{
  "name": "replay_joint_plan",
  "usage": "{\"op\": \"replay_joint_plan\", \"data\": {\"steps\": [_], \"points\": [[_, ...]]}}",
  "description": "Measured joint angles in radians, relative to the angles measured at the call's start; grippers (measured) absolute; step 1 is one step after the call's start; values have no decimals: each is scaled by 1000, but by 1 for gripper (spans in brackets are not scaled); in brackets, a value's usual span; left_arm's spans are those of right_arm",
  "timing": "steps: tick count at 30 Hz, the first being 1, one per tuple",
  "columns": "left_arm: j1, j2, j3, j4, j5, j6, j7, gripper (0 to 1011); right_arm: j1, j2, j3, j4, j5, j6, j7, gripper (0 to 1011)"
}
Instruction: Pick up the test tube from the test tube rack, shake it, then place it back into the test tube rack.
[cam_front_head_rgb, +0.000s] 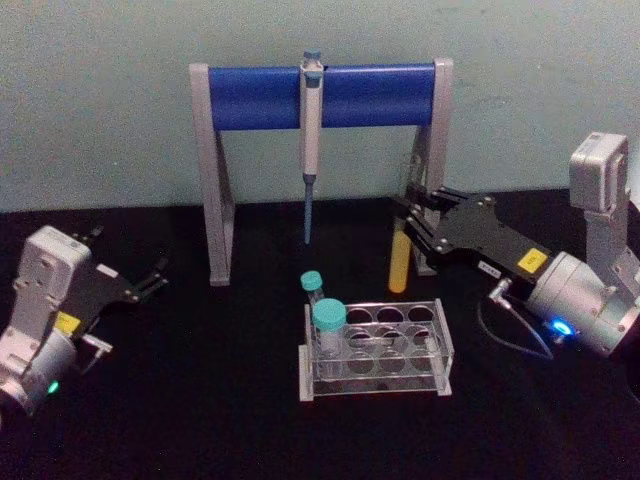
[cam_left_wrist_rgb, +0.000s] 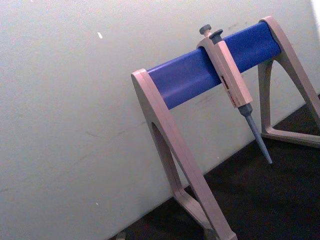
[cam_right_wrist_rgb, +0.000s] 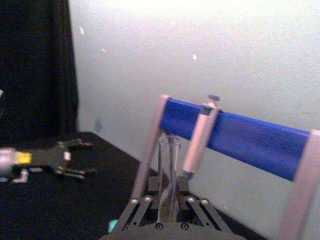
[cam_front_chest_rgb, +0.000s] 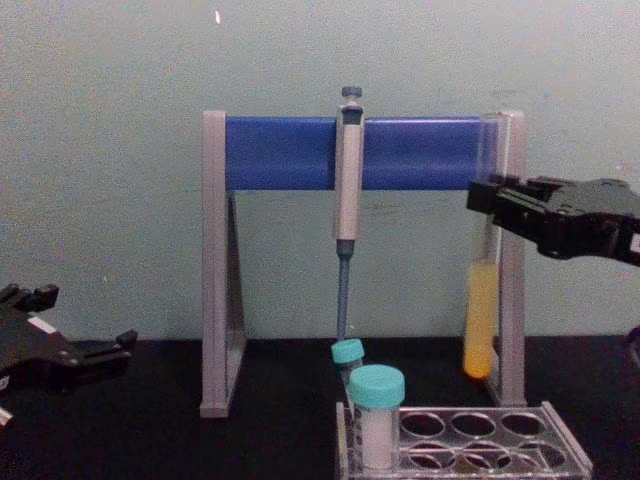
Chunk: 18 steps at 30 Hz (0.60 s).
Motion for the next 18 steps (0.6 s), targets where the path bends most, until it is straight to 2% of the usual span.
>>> {"op": "replay_joint_plan", "data": {"steps": [7,12,18], "points": [[0,0,0,0,0,0,0,1001,10,-10,-7,16,84,-4,103,229],[0,0,0,0,0,0,0,1001,17,12,-17,19,145,11,172,229],[0,0,0,0,0,0,0,1001,14,54,-28,7,164,24,205,229]]}}
